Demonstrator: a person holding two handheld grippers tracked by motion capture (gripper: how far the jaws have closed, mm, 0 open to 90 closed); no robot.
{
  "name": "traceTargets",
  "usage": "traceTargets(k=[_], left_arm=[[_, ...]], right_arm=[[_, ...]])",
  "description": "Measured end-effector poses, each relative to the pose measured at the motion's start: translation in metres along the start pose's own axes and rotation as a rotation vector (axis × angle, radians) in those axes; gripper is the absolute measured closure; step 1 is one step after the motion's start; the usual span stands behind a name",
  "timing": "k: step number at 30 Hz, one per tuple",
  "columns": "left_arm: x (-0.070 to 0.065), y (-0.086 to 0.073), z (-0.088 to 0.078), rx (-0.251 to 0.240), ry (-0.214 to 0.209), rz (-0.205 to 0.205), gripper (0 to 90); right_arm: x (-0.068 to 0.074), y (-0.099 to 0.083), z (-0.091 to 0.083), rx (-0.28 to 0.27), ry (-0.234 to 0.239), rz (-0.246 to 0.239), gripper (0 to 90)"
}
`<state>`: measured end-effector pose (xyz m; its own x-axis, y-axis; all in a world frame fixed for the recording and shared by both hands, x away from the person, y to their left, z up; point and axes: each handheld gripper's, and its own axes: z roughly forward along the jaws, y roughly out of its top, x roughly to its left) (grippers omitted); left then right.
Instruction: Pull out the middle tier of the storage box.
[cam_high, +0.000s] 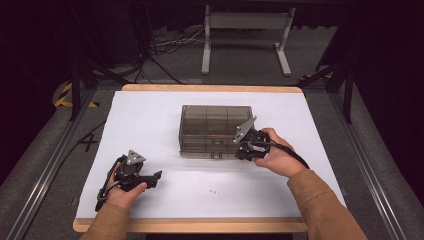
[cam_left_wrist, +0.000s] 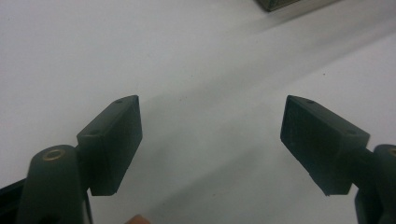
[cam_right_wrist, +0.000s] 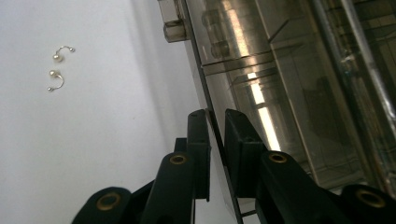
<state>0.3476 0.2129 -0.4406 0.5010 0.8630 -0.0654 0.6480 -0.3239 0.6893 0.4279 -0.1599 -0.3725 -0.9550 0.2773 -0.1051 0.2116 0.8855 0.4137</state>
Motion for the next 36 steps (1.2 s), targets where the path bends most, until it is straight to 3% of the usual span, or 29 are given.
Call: traceTargets(k=[10, 23, 36], left_arm=[[-0.001, 0.0, -0.001, 0.003, 0.004, 0.002, 21.4], [-0.001, 0.0, 0.0, 0.004, 0.004, 0.001, 21.4], [-0.001, 0.0, 0.0, 0.005, 0.008, 0.004, 21.4]], right_arm=[[0.012, 0.0, -0.009, 0.009, 0.018, -0.031, 82.8], [0.027, -0.004, -0.012, -0.019, 0.039, -0.088, 85.2], [0.033, -0.009, -0.014, -0.027, 0.051, -0.116, 85.3]])
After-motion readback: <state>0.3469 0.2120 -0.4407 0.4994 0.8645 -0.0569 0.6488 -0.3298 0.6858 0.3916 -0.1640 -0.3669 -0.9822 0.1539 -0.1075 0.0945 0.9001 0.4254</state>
